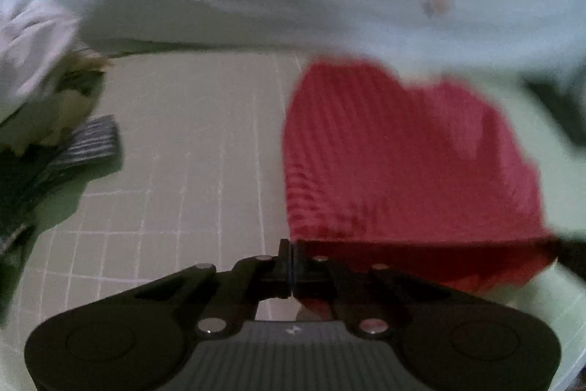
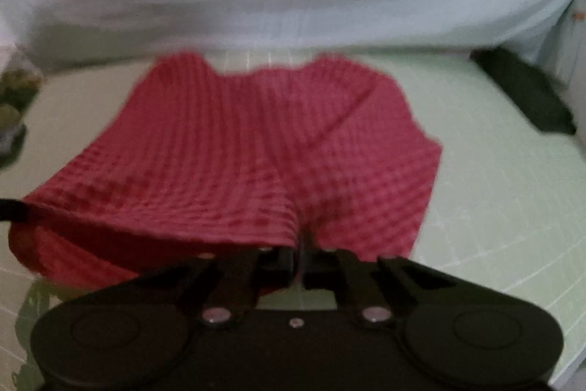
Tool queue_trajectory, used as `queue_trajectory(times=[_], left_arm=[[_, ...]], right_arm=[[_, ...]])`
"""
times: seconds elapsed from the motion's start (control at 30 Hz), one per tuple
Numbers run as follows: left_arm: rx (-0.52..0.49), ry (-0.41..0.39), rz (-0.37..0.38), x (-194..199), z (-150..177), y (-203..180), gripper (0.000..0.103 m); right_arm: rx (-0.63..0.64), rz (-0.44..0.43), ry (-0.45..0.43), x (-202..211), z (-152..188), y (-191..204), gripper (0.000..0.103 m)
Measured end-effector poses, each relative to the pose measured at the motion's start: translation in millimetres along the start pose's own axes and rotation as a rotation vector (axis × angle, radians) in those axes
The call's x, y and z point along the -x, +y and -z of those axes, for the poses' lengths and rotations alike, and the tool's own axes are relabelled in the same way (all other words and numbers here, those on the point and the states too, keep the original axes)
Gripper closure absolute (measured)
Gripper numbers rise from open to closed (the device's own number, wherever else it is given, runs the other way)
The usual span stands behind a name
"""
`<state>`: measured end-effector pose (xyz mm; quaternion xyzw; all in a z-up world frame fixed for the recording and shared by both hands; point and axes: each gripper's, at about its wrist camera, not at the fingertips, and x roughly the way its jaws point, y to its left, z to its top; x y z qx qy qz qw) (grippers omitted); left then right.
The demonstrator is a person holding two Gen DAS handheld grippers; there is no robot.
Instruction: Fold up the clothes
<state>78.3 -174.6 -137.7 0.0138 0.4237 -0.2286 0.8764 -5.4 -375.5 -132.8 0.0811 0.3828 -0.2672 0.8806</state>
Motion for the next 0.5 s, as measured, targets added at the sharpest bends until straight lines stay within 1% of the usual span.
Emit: queue_trajectory(times=[0.03, 0.07, 0.1, 0.13, 0.17, 0.2, 0.23, 0.27, 0.3, 0.33, 0.37, 0.4, 0.43, 0.47, 0.5], left_arm=[[0.05, -0.03, 0.013, 11, -2, 8, 0.103], [0.089, -0.053, 0.006, 19, 0, 16, 0.103], [0.116, -0.071, -0.016, 25, 4, 23, 0.102], [0.144, -0.088, -0.039, 32, 8, 31, 0.102], [0.157, -0.084, -0.075, 33, 14, 37, 0.102], [0.16, -0.062, -0.123, 31, 22, 44, 0.102], [0.176, -0.032, -0.163, 28, 29, 52, 0.1], [0.219, 0.017, -0.19, 25, 36, 62, 0.1], [0.251, 0.045, -0.204, 25, 41, 70, 0.096], [0.264, 0.048, -0.211, 27, 43, 73, 0.086], [0.277, 0.052, -0.219, 30, 45, 77, 0.079], [0.29, 0.055, -0.226, 32, 47, 80, 0.067], [0.303, 0.059, -0.233, 35, 49, 84, 0.061], [0.316, 0.063, -0.24, 37, 51, 88, 0.059], [0.311, 0.063, -0.238, 39, 49, 88, 0.056]], right_arm=[[0.006, -0.014, -0.034, 11, -1, 0, 0.099], [0.022, -0.035, -0.062, 21, -2, 4, 0.099], [0.04, -0.056, -0.087, 30, -2, 8, 0.099], [0.064, -0.082, -0.09, 33, 1, 13, 0.099], [0.083, -0.112, -0.075, 33, 5, 20, 0.096], [0.086, -0.14, -0.03, 28, 11, 27, 0.082], [0.089, -0.167, 0.015, 24, 18, 34, 0.074], [0.092, -0.193, 0.061, 20, 25, 40, 0.062], [0.091, -0.208, 0.108, 18, 32, 44, 0.058], [0.088, -0.221, 0.148, 17, 38, 47, 0.058], [0.078, -0.219, 0.142, 23, 41, 46, 0.051], [0.069, -0.217, 0.136, 28, 44, 45, 0.038], [0.059, -0.215, 0.13, 34, 47, 43, 0.032], [0.048, -0.211, 0.124, 39, 49, 41, 0.026], [0.029, -0.193, 0.112, 42, 49, 35, 0.025]])
